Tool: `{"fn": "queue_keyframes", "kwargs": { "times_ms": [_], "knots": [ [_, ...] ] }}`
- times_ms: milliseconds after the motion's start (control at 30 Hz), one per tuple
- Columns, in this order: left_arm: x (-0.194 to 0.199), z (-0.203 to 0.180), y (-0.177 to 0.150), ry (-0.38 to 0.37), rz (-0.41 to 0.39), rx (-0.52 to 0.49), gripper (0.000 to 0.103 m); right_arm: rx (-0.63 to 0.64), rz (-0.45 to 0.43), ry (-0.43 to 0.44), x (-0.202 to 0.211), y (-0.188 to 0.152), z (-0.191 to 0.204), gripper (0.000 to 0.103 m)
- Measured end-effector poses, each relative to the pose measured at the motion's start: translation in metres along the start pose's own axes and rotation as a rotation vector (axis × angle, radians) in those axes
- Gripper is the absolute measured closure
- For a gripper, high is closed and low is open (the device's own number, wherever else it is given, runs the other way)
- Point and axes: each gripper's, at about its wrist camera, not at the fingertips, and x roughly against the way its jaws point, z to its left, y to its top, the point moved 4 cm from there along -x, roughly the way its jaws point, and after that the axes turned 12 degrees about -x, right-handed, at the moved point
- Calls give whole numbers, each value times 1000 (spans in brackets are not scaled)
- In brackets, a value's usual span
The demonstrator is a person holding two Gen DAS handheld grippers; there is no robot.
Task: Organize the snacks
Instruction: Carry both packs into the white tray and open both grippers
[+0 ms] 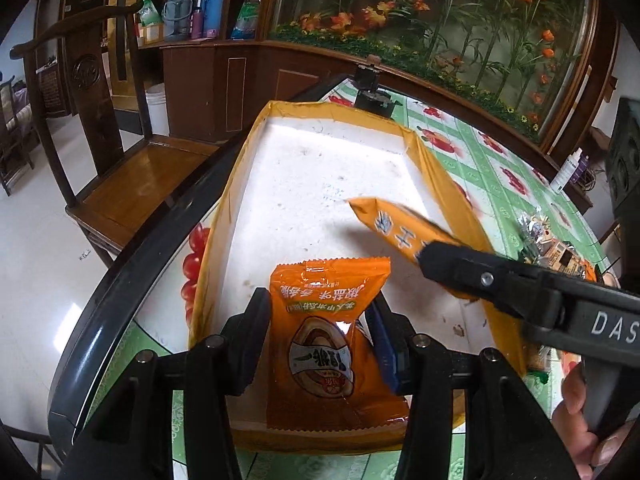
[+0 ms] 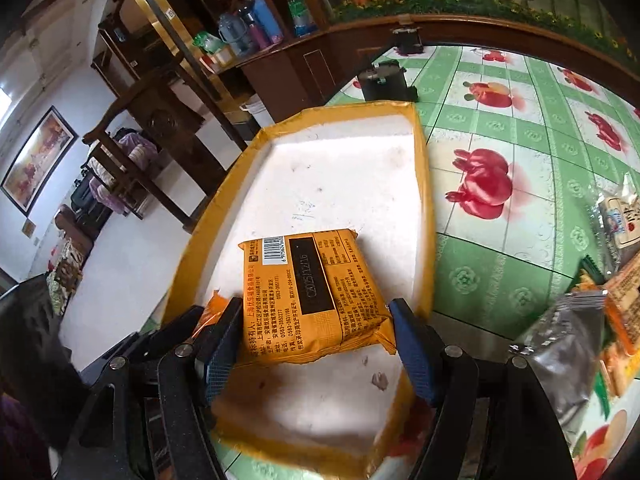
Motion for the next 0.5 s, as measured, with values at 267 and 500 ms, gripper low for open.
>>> {"fn": "queue_keyframes", "kwargs": {
  "times_ms": [267,500],
  "knots": [
    [-2,-4,-1,47,-2,-22,55,80,-19,-32,-12,-9,9,25],
    [-4,-5,-2,84,17,-34,51,145,-32,-32,-12,-17,14,25]
  ]
}}
